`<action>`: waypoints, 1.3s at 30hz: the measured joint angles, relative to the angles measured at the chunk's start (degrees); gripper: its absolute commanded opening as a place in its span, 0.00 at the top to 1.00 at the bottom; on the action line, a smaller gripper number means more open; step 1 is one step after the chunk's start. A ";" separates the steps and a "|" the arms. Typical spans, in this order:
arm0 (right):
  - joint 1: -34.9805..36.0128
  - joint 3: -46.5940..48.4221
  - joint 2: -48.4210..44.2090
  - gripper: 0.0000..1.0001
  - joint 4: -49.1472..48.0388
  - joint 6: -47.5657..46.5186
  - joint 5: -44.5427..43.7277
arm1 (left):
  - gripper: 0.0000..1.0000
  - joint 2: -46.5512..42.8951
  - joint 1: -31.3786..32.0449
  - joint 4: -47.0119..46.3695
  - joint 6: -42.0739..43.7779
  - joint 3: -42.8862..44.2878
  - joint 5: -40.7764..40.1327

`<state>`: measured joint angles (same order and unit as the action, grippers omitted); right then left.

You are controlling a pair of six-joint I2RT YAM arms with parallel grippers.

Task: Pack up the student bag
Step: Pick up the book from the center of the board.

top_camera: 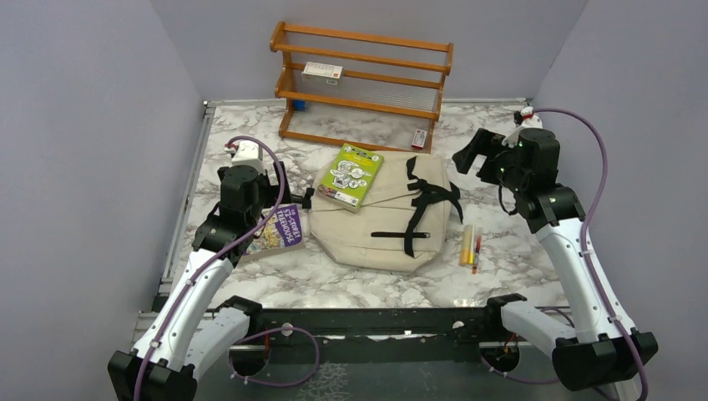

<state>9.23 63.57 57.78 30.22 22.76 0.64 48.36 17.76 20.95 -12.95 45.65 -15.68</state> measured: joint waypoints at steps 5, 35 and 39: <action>-0.15 -0.02 2.14 0.03 -0.02 -2.40 8.13 | 0.01 -0.17 -0.02 0.00 0.17 -0.02 0.00; 9.53 -7.76 17.38 0.21 -14.91 12.68 20.22 | 0.01 4.70 -2.51 -0.02 0.13 -0.02 7.54; 14.21 -7.76 19.87 0.21 -18.47 17.92 15.67 | 0.01 5.44 -2.82 -0.59 -0.63 0.00 8.96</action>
<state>23.44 55.81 77.65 11.75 40.69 16.32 53.80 14.94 20.36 -13.58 45.65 -6.72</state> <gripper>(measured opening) 0.790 0.988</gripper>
